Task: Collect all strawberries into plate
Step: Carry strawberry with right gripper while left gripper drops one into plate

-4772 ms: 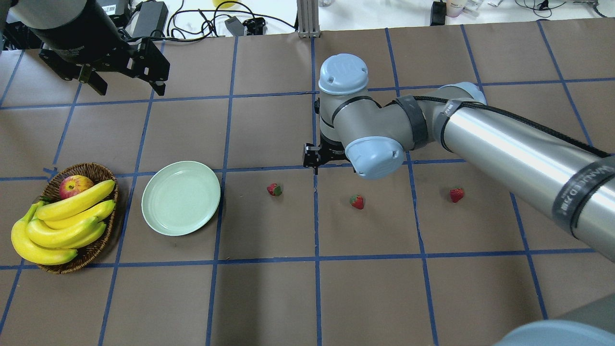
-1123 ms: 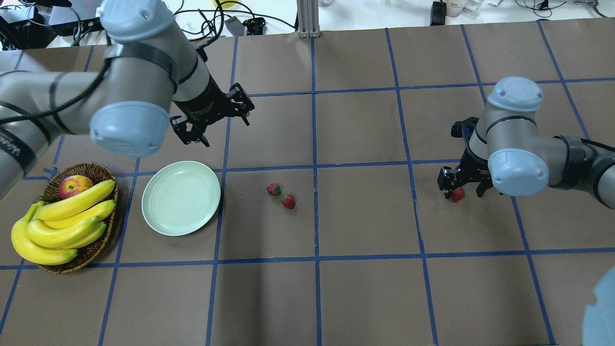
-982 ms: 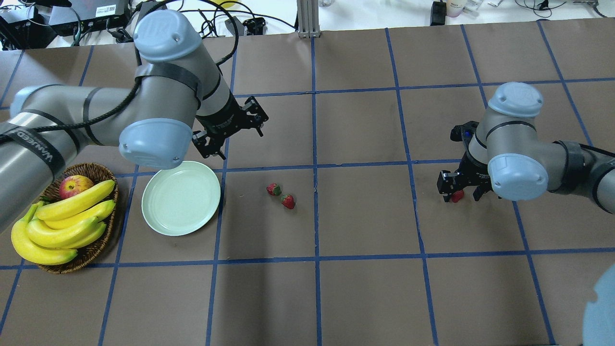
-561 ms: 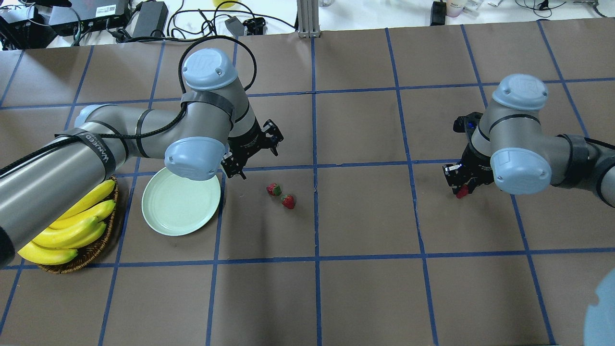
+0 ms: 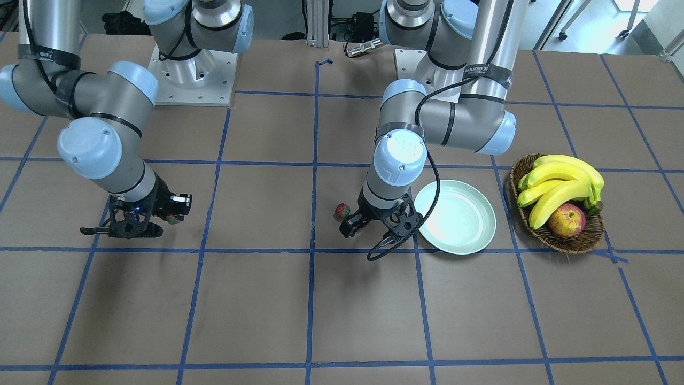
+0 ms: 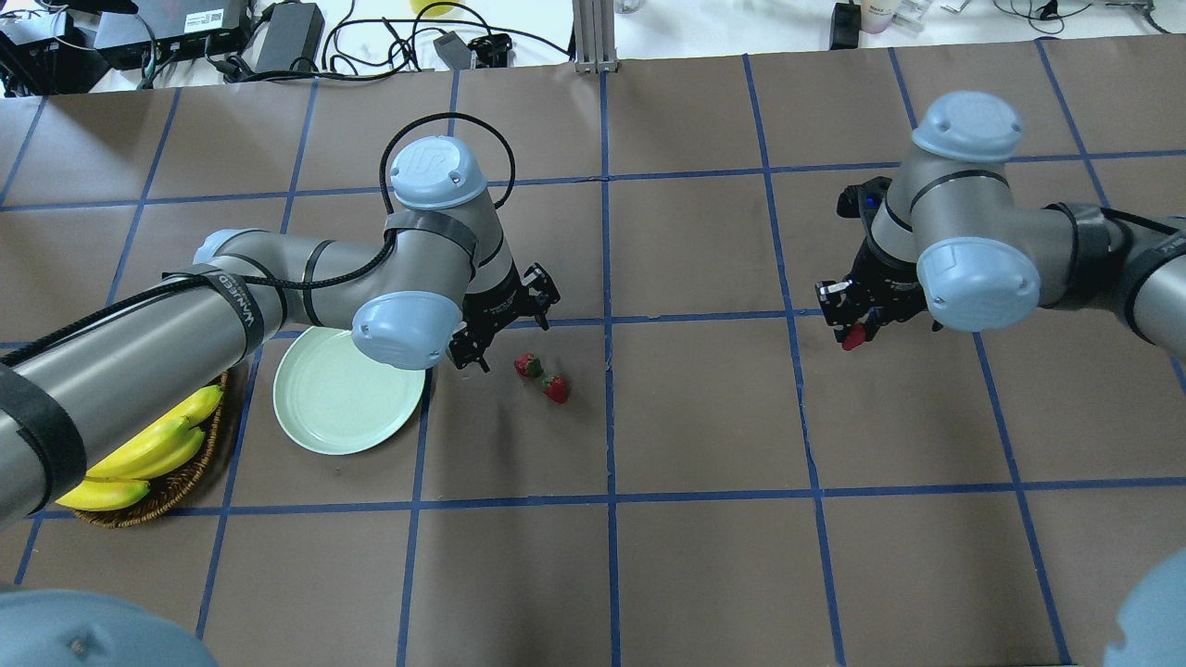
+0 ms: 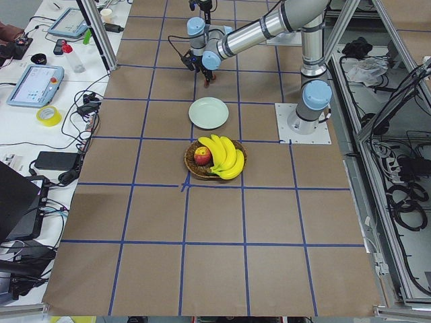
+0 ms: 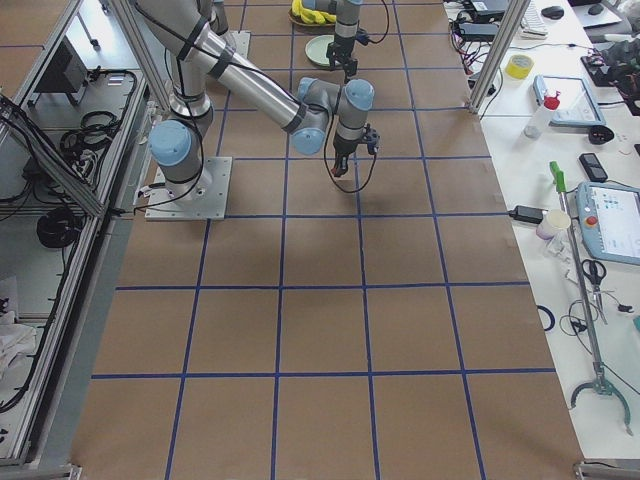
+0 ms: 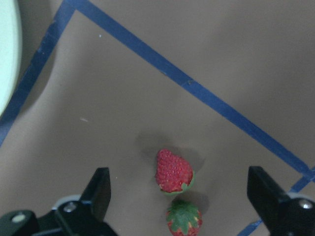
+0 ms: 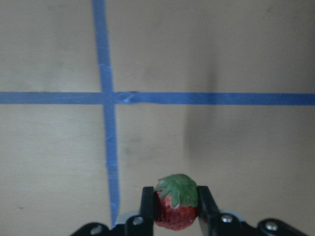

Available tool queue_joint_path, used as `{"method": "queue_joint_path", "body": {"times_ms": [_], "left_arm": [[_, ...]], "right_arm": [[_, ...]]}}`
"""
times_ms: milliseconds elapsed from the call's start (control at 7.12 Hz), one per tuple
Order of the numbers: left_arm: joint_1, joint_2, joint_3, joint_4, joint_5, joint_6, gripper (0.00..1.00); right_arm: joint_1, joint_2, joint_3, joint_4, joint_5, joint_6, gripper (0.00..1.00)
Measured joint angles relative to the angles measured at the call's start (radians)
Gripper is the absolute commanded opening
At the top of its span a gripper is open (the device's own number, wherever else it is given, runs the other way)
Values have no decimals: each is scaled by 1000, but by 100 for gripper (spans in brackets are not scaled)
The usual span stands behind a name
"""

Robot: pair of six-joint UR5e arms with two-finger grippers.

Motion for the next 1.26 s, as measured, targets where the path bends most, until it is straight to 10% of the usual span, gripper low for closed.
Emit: {"method": "queue_joint_path", "body": {"times_ms": [702,1263], "left_arm": [[0,-39,-19,47,-51,4,0],[82,28,-6,-1,-68,191,0]], "right_arm": [[234,48,-105,14,176,280,0],[287,81,-105,-55,283,340,0]]}}
